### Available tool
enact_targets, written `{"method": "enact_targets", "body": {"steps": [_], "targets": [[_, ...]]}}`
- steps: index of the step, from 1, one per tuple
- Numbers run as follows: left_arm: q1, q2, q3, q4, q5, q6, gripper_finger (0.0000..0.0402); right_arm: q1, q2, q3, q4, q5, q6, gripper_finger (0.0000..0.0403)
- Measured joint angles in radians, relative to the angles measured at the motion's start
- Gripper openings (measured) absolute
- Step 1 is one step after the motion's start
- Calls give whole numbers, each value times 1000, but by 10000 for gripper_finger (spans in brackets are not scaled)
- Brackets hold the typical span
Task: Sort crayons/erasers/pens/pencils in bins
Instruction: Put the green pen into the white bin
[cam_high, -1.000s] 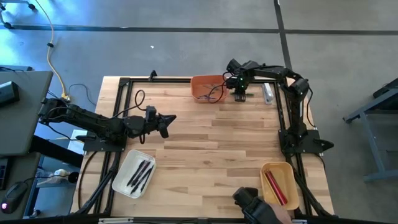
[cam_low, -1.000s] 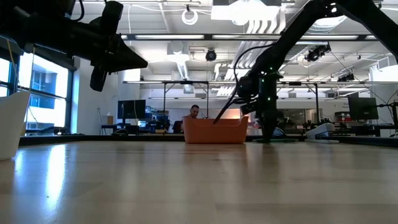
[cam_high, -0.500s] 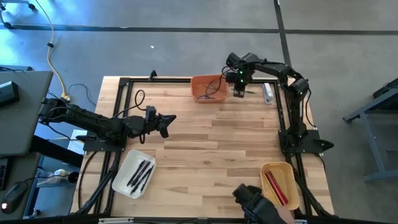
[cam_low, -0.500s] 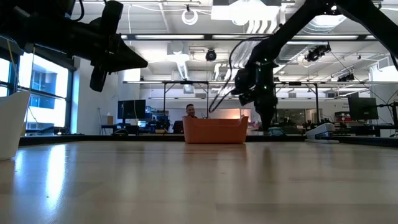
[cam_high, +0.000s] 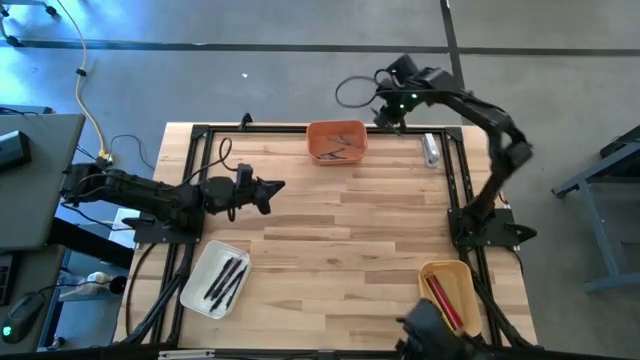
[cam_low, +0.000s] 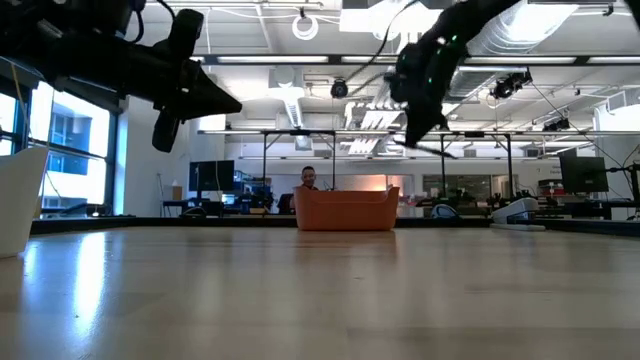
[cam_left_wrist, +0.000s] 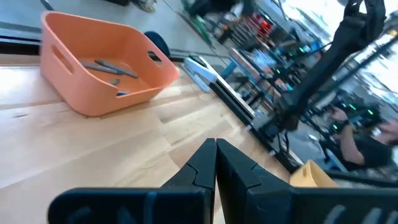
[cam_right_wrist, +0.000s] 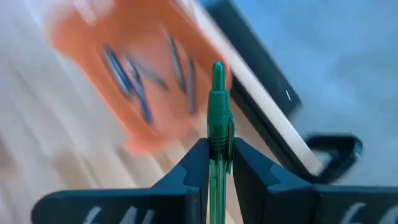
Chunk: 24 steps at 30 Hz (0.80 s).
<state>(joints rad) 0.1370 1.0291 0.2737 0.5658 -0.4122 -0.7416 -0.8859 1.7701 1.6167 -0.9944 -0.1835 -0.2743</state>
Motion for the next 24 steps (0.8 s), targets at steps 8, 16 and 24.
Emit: {"method": "enact_targets", "body": {"steps": [8, 16, 24], "targets": [[165, -1, 0, 23, 398, 26, 0, 111, -326, -312, 493, -127, 383, 39], [255, -1, 14, 104, 616, -34, 2, 370, -457, -643, 1195, -33, 795, 39], [277, 5, 98, 87, 621, -27, 51, 612, -390, -728, 1457, 217, 959, 39]]}}
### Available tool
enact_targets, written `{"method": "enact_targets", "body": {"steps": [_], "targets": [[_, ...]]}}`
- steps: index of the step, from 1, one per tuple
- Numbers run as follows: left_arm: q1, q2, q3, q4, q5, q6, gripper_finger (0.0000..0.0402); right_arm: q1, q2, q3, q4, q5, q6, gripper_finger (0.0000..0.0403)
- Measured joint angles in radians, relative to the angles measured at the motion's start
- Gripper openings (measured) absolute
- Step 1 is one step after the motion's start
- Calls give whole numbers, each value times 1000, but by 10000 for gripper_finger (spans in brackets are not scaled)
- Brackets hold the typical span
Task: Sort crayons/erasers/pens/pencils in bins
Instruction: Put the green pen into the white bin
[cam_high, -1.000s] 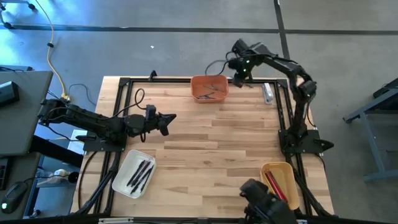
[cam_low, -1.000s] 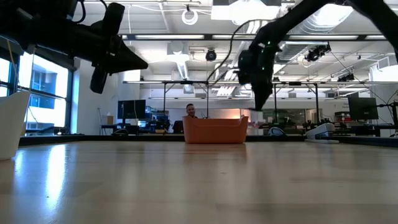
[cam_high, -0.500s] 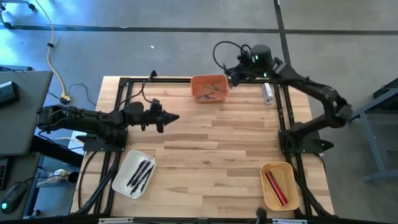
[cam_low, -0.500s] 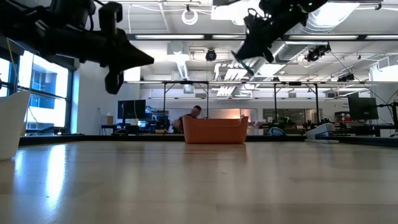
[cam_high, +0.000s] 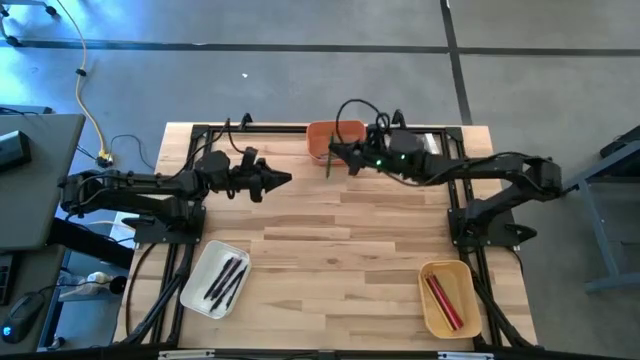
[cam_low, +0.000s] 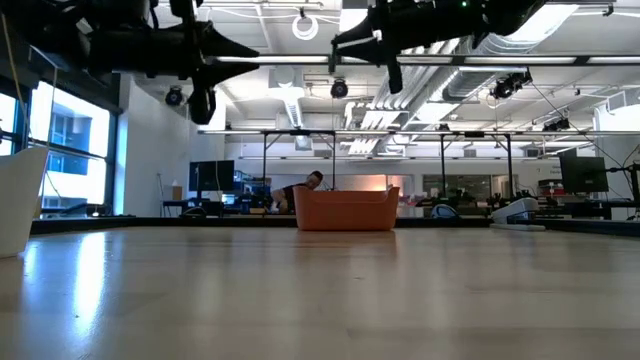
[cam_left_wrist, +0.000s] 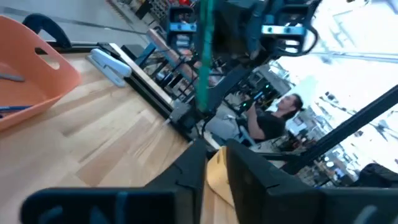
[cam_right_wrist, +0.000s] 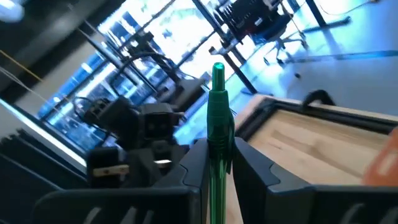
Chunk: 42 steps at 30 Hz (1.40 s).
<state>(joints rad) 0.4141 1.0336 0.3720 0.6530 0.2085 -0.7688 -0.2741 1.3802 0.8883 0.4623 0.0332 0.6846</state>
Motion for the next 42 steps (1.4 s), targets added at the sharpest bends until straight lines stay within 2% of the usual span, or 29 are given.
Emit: {"method": "enact_targets", "body": {"steps": [5, 14, 23, 33, 37, 42], "targets": [[0, 0, 55, -114, 44, 76, 97, 79, 77, 0, 152, 93, 29, 39], [-12, 1, 72, -138, 53, 77, 149, 114, 187, 0, 350, 113, 75, 39], [-44, 48, 74, -109, 50, 92, 152, 120, 220, 0, 380, 96, 76, 39], [-44, 227, 239, -104, 58, 137, 152, 120, 220, 0, 389, 64, 50, 39], [-42, 282, 278, -105, 115, 152, 152, 120, 220, 0, 390, 60, 48, 39], [-42, 331, 303, -63, 119, 153, 138, 120, 220, 0, 396, 38, 48, 39]]}}
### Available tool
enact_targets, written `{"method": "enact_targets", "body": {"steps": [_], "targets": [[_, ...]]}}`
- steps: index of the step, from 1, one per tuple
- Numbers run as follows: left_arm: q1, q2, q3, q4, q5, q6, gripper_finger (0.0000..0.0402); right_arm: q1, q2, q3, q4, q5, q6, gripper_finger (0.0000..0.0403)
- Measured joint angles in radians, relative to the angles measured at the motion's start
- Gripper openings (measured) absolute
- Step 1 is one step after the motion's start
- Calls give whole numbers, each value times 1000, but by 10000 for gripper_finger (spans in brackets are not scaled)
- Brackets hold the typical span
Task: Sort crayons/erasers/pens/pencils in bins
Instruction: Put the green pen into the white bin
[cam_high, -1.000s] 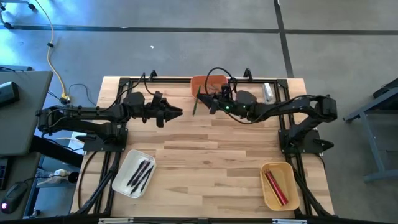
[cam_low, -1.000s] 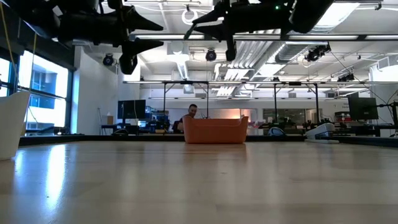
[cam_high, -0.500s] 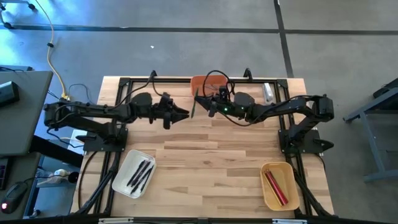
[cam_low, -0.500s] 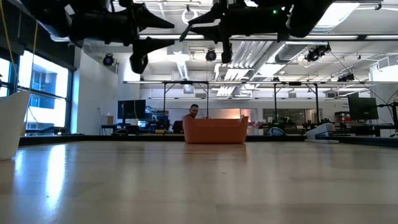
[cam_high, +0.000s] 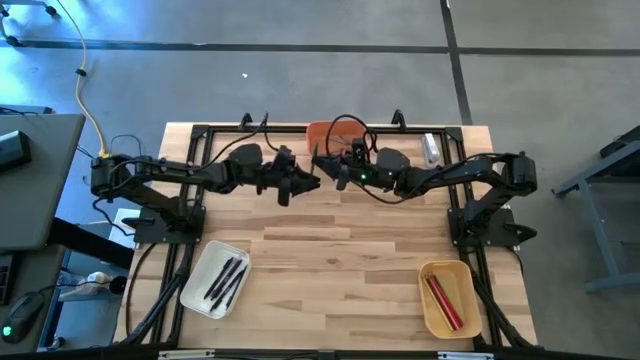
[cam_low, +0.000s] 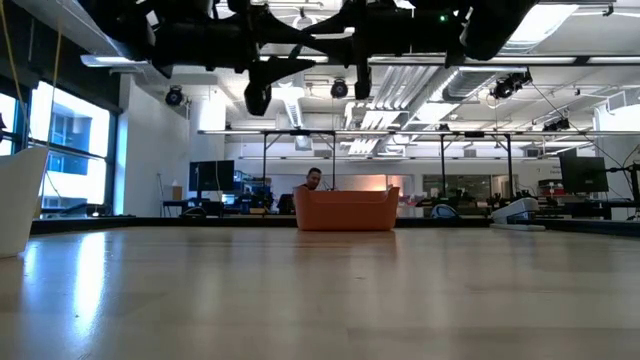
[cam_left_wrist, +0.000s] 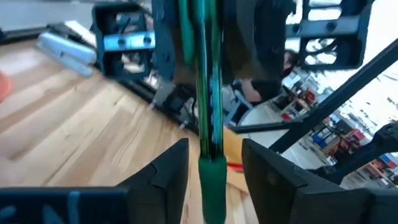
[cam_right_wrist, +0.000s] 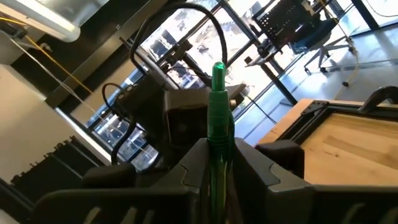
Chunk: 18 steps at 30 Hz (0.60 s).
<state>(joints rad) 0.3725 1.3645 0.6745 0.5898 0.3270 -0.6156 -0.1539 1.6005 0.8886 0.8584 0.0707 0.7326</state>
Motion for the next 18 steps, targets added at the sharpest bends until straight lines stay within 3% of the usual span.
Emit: {"method": "enact_targets", "body": {"steps": [11, 18], "targets": [[2, 3, 0, 54, -1, 36, 18, 0, -2, 1, 5, -33, -20, 49], [2, -1, 0, -2, -15, 43, 17, -23, -6, 1, -8, -34, -26, 131]]}}
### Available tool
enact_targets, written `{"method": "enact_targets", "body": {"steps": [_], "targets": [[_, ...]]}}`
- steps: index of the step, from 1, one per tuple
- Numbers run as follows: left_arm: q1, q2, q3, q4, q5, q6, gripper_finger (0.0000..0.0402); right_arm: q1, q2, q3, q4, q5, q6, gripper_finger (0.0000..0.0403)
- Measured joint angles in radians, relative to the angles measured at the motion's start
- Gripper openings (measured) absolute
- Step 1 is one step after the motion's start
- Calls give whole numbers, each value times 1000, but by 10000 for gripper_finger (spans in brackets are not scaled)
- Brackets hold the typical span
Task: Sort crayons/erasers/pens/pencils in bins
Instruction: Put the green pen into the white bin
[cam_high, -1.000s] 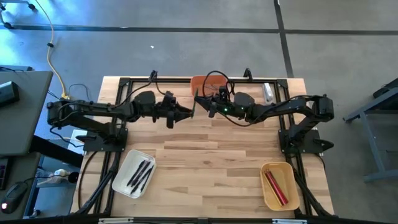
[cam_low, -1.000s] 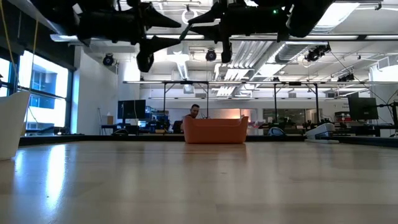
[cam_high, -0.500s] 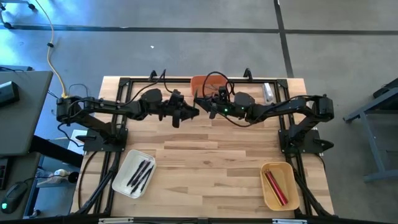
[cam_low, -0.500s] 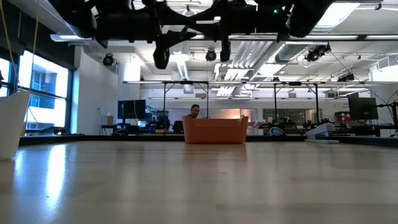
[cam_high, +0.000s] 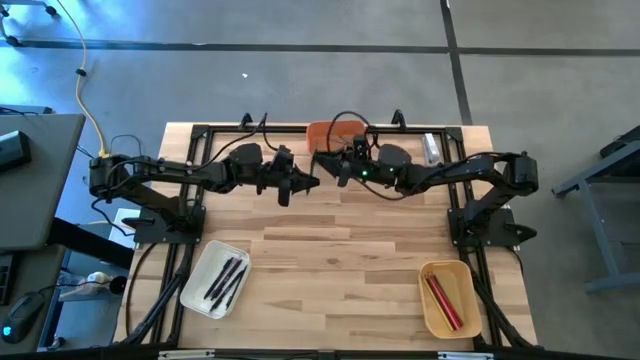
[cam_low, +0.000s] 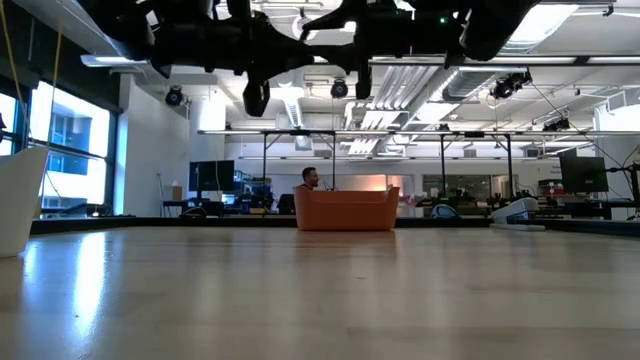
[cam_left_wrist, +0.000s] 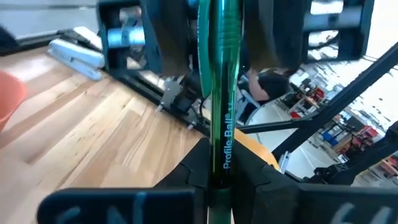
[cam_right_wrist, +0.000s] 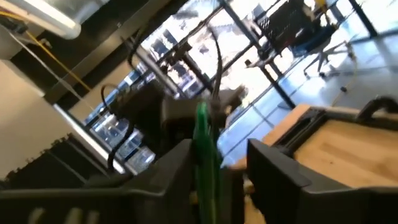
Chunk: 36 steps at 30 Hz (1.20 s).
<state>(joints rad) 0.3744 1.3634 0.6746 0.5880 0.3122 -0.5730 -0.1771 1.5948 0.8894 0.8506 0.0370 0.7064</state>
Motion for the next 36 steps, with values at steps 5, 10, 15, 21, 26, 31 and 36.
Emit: {"method": "enact_targets", "body": {"steps": [5, 10, 15, 21, 26, 31, 36], "targets": [[-3, -36, -1, -134, -53, -2, 13, -50, -59, 0, 0, 1, -55, 192], [-5, -124, -1, -355, -100, 9, 13, -118, -149, 0, -63, -38, -174, 222], [-59, -263, 0, -655, -136, -26, 13, -179, -220, 0, -219, -38, -323, 196], [-285, -422, 0, -1018, -286, -248, 13, -238, -229, 0, -273, -74, -418, 92], [-564, -492, 0, -1219, -436, -583, 13, -274, -228, 0, -267, -98, -471, 9], [-875, -499, 0, -1332, -549, -922, 13, -309, -228, 0, -284, -124, -477, 22], [-1110, -449, -1, -1435, -591, -1216, 13, -316, -228, 0, -294, -126, -461, 9]]}}
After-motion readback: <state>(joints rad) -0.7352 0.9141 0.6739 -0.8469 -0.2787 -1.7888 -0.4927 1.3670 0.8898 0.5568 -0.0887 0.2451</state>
